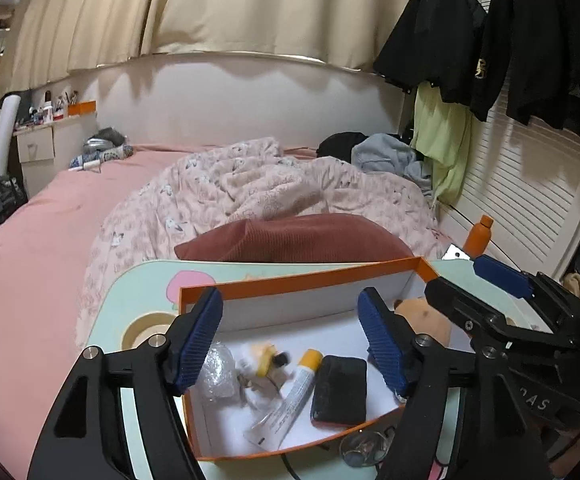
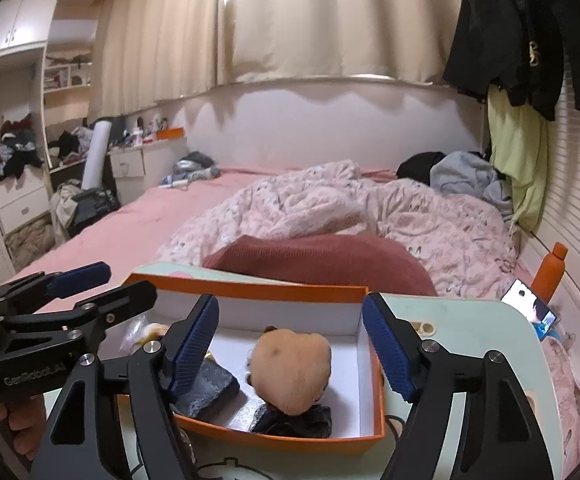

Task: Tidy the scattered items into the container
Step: 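Lower the brown plush into the box with the right gripper while the left gripper drops the figure in, then grasp the silver metal clip on the table with the right gripper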

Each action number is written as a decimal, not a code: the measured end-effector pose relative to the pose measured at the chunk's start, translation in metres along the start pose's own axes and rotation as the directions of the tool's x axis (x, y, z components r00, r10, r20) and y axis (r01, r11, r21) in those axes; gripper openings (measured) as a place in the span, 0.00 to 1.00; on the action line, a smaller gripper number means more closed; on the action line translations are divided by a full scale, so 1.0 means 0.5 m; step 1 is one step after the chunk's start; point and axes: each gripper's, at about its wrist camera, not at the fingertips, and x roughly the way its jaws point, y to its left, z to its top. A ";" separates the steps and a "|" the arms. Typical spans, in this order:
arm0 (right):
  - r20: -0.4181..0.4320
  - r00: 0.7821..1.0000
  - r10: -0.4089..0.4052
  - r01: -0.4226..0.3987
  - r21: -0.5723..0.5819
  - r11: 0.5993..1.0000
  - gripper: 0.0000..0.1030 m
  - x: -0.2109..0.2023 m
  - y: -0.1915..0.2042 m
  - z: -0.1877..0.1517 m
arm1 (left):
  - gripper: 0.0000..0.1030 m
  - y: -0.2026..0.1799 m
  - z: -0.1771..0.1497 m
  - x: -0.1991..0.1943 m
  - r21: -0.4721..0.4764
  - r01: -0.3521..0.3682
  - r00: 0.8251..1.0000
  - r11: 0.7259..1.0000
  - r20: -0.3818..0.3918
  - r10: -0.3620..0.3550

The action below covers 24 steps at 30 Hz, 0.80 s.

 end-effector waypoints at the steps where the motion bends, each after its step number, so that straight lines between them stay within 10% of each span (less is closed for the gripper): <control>1: 0.000 1.000 0.000 0.000 0.003 1.000 0.74 -0.005 -0.002 0.000 | 0.68 0.000 0.000 -0.002 0.003 0.003 1.000 1.000 -0.008 -0.003; 12: -0.125 0.992 0.021 -0.018 0.029 0.999 0.88 -0.111 -0.009 -0.095 | 0.76 -0.004 -0.108 -0.077 0.014 0.031 0.981 0.999 -0.190 -0.028; 24: -0.403 0.913 -0.068 0.142 0.157 0.977 0.90 -0.069 -0.089 -0.212 | 0.76 0.030 -0.216 -0.041 -0.018 -0.063 0.927 0.998 -0.371 0.052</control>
